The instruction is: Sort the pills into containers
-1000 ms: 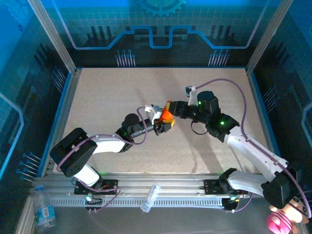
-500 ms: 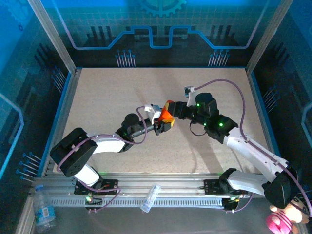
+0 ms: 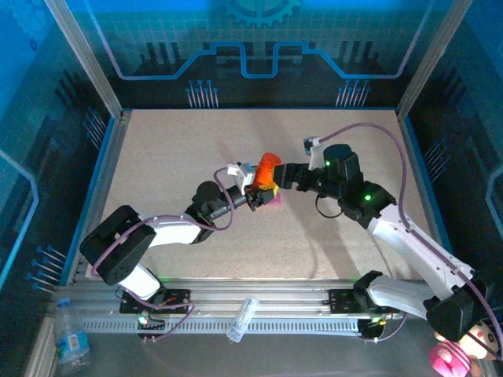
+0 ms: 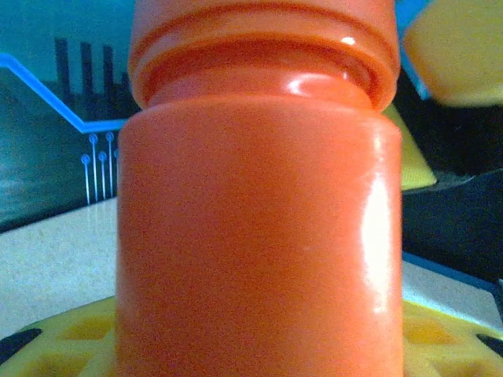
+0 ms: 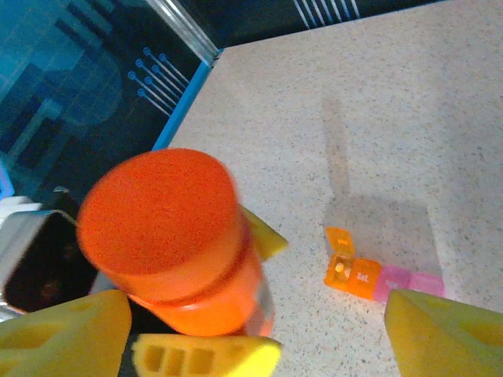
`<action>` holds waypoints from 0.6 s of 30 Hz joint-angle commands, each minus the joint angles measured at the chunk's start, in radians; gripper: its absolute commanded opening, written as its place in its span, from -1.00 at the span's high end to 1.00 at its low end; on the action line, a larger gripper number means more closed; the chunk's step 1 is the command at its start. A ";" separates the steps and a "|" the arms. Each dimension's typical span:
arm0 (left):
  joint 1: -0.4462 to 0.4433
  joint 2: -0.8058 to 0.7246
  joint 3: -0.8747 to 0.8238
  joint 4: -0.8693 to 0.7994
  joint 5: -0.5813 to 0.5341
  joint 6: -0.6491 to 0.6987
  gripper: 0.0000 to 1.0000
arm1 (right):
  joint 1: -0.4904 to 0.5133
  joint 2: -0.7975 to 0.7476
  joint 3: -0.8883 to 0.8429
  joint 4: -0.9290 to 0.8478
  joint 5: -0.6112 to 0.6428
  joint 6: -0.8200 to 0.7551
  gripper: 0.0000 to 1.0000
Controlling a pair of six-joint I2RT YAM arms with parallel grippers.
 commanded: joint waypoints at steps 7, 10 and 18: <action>0.007 0.007 0.035 0.082 0.071 0.033 1.00 | -0.144 -0.061 0.091 -0.097 -0.184 -0.053 -0.81; 0.015 0.013 0.036 0.074 0.146 0.035 1.00 | -0.187 -0.041 0.151 -0.138 -0.274 -0.086 -0.81; 0.030 0.015 0.059 0.044 0.305 -0.029 1.00 | -0.206 0.108 0.344 -0.328 -0.458 -0.213 -0.79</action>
